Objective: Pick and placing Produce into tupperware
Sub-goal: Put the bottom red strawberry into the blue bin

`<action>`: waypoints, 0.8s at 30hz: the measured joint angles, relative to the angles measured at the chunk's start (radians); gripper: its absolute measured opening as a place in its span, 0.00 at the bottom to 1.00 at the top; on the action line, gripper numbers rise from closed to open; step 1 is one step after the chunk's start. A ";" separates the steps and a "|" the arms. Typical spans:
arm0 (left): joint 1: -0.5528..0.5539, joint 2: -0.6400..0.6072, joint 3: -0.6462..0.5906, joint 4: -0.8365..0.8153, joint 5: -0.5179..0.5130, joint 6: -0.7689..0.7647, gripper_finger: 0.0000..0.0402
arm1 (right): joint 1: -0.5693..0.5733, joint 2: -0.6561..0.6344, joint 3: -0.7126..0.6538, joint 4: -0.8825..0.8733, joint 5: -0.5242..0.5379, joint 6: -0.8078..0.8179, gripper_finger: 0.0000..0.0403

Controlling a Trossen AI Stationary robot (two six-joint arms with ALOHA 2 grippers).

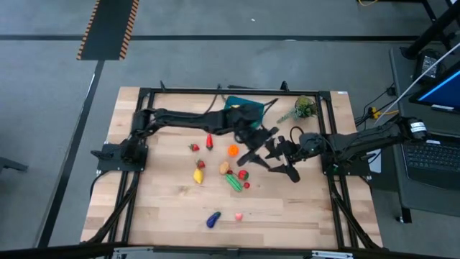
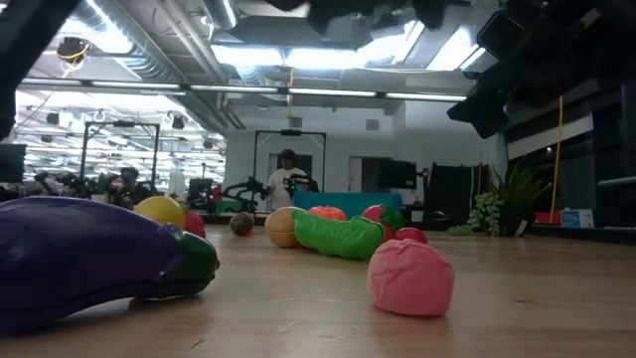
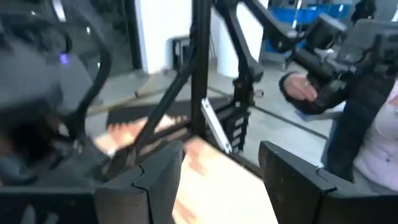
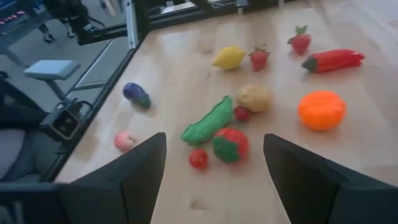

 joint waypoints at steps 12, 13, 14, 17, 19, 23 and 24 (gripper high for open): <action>-0.068 -0.426 -0.640 0.269 -0.269 -0.043 0.51 | 0.054 0.000 0.000 0.058 0.010 -0.013 0.67; -0.071 -0.466 -0.681 0.269 -0.281 -0.054 0.51 | 0.054 0.000 0.000 0.062 0.010 -0.018 0.67; -0.074 -0.506 -0.720 0.275 -0.292 -0.062 0.51 | 0.054 0.000 0.000 0.063 0.010 -0.018 0.67; -0.086 -0.624 -0.830 0.278 -0.349 -0.066 0.51 | 0.054 0.000 0.000 0.064 0.011 0.005 0.67; -0.099 -0.700 -0.897 0.273 -0.399 -0.066 0.51 | 0.054 0.000 0.000 0.064 0.011 0.026 0.67; -0.132 -0.853 -1.022 0.285 -0.481 -0.067 0.51 | 0.054 0.000 0.000 0.065 0.015 0.032 0.67; -0.141 -0.886 -1.051 0.284 -0.499 -0.068 0.51 | 0.054 0.001 0.000 0.065 0.023 0.032 0.67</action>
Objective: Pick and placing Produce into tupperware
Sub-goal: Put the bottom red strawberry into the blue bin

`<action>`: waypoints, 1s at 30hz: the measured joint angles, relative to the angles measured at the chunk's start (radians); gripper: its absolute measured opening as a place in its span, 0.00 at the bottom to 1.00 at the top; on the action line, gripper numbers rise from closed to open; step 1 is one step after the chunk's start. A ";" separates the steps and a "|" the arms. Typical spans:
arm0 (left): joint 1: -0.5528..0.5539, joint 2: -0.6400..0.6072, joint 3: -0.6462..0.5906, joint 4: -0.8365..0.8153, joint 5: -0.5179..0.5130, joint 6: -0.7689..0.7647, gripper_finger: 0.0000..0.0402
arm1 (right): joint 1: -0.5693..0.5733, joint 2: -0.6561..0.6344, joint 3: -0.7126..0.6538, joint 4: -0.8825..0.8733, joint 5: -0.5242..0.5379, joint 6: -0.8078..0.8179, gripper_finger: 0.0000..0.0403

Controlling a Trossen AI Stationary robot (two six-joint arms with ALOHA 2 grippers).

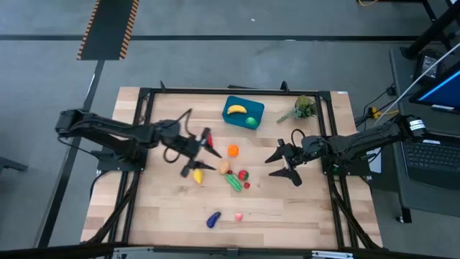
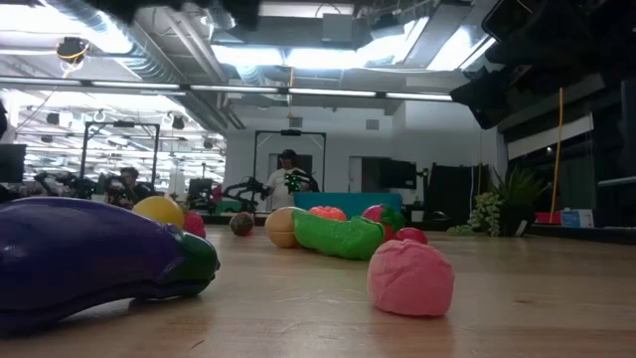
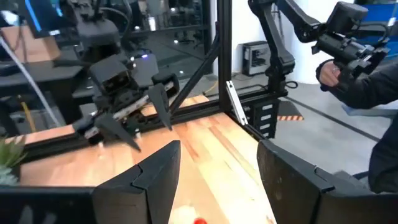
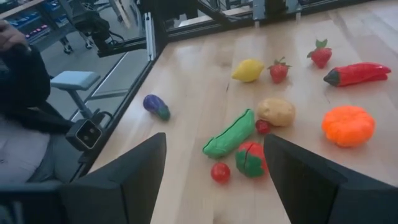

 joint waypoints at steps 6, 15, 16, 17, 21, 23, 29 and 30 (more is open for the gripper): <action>-0.041 -0.151 -0.151 -0.004 -0.062 -0.053 0.51 | -0.001 0.049 0.000 0.049 0.051 -0.004 0.67; -0.075 -0.337 -0.293 -0.001 -0.138 -0.072 0.51 | 0.000 0.170 0.043 0.106 0.051 -0.001 0.67; -0.079 -0.356 -0.306 -0.002 -0.140 -0.071 0.51 | 0.001 0.186 0.064 0.110 0.051 -0.007 0.67; -0.082 -0.378 -0.321 -0.001 -0.147 -0.071 0.51 | 0.005 0.203 0.088 0.101 0.051 -0.026 0.67; -0.090 -0.482 -0.382 -0.004 -0.197 -0.072 0.51 | 0.023 0.263 0.221 -0.086 0.050 -0.109 0.67; -0.091 -0.528 -0.411 -0.001 -0.204 -0.073 0.51 | 0.031 0.292 0.290 -0.194 0.050 -0.129 0.67; -0.091 -0.636 -0.474 -0.101 -0.197 -0.082 0.51 | 0.046 0.372 0.459 -0.447 0.102 -0.132 0.67; -0.091 -0.649 -0.483 -0.111 -0.197 -0.095 0.51 | 0.048 0.384 0.482 -0.477 0.111 -0.132 0.67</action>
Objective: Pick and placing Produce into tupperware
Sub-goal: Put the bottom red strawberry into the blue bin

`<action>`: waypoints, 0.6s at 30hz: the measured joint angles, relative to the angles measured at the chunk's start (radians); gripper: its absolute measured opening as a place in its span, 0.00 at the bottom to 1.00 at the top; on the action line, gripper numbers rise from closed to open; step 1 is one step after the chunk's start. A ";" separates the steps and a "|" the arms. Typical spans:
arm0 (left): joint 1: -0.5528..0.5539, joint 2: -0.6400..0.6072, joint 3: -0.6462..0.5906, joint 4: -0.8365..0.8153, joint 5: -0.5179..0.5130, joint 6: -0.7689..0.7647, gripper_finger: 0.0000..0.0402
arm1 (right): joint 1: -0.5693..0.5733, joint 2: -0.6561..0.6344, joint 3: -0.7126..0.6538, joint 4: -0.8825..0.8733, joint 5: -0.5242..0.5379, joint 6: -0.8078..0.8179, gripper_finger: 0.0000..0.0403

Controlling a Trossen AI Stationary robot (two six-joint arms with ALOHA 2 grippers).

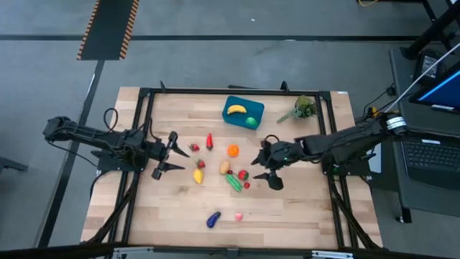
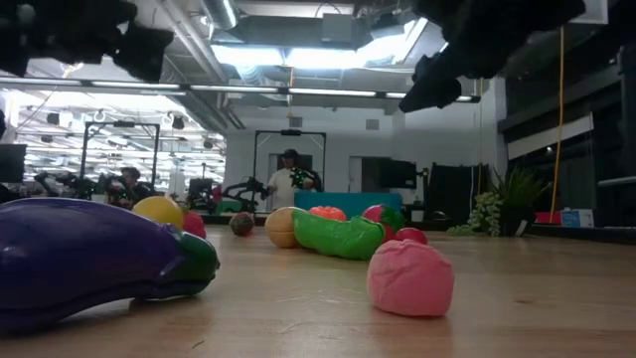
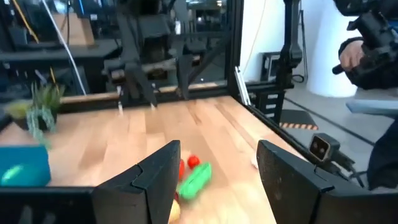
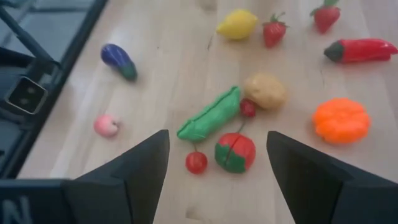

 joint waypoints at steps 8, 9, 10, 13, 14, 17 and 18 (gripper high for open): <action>0.000 -0.088 -0.022 -0.085 0.018 0.000 0.51 | 0.027 0.103 0.174 -0.169 0.042 0.005 0.67; 0.000 -0.098 -0.022 -0.101 0.018 0.001 0.51 | 0.032 0.117 0.194 -0.185 0.042 0.005 0.67; 0.000 -0.107 -0.022 -0.113 0.015 0.001 0.51 | 0.036 0.131 0.216 -0.203 0.042 0.005 0.67; 0.000 -0.124 -0.022 -0.153 -0.053 0.006 0.51 | 0.044 0.176 0.281 -0.261 0.044 0.006 0.67; 0.000 -0.128 -0.022 -0.169 -0.083 0.006 0.51 | 0.047 0.192 0.303 -0.289 0.051 0.016 0.67; 0.001 -0.130 -0.022 -0.201 -0.141 0.009 0.51 | 0.051 0.242 0.366 -0.383 0.090 0.043 0.67; 0.001 -0.129 -0.022 -0.206 -0.148 0.014 0.51 | 0.051 0.256 0.386 -0.411 0.103 0.056 0.67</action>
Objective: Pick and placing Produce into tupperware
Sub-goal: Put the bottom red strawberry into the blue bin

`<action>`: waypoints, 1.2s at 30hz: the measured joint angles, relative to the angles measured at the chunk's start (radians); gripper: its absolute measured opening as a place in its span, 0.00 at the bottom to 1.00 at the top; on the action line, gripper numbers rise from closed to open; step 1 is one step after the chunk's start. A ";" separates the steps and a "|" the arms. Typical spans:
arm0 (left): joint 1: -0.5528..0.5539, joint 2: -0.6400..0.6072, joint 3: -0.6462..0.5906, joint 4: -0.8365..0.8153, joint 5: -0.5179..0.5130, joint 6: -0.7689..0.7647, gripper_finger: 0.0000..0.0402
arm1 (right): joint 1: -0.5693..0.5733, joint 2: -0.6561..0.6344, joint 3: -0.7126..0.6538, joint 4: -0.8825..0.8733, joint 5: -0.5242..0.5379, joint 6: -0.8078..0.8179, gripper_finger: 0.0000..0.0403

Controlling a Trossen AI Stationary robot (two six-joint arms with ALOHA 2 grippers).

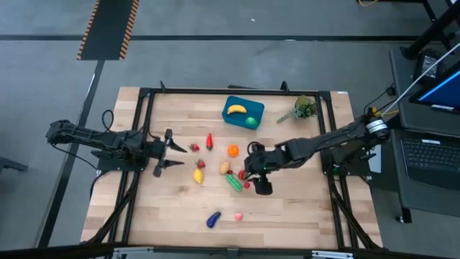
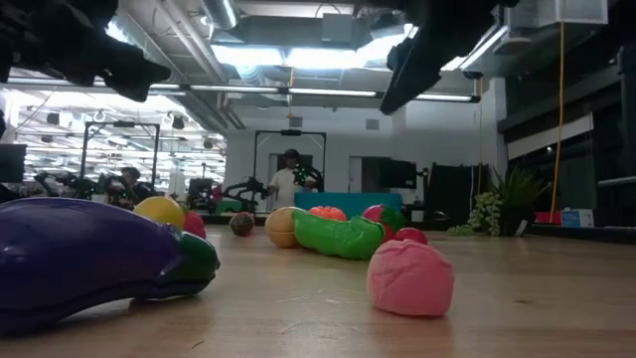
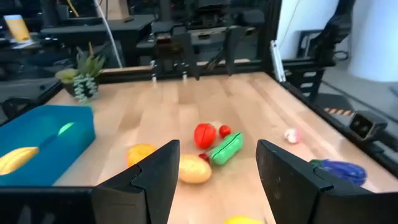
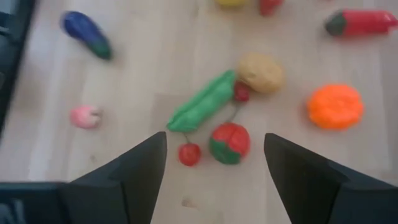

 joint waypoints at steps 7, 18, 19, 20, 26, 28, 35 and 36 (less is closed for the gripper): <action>0.030 -0.001 0.000 0.006 -0.007 0.059 0.51 | -0.003 0.093 0.072 -0.068 0.037 0.081 0.67; 0.176 -0.001 0.000 0.008 0.088 0.102 0.51 | -0.003 0.132 0.123 -0.132 0.035 0.186 0.67; 0.192 -0.001 0.000 0.007 0.109 0.109 0.51 | -0.002 0.132 0.123 -0.130 0.035 0.186 0.67; 0.207 -0.001 0.000 0.008 0.128 0.115 0.51 | -0.002 0.132 0.123 -0.128 0.035 0.186 0.67; 0.302 -0.001 -0.002 0.009 0.204 0.120 0.51 | -0.002 0.165 0.123 -0.118 0.036 0.184 0.67; 0.326 -0.001 -0.013 0.008 0.229 0.119 0.51 | -0.001 0.186 0.123 -0.122 0.037 0.184 0.67; 0.363 -0.001 -0.050 0.008 0.259 0.111 0.51 | -0.002 0.256 0.123 -0.111 0.037 0.182 0.67; 0.362 -0.001 -0.054 0.011 0.259 0.110 0.51 | -0.002 0.263 0.123 -0.111 0.037 0.181 0.67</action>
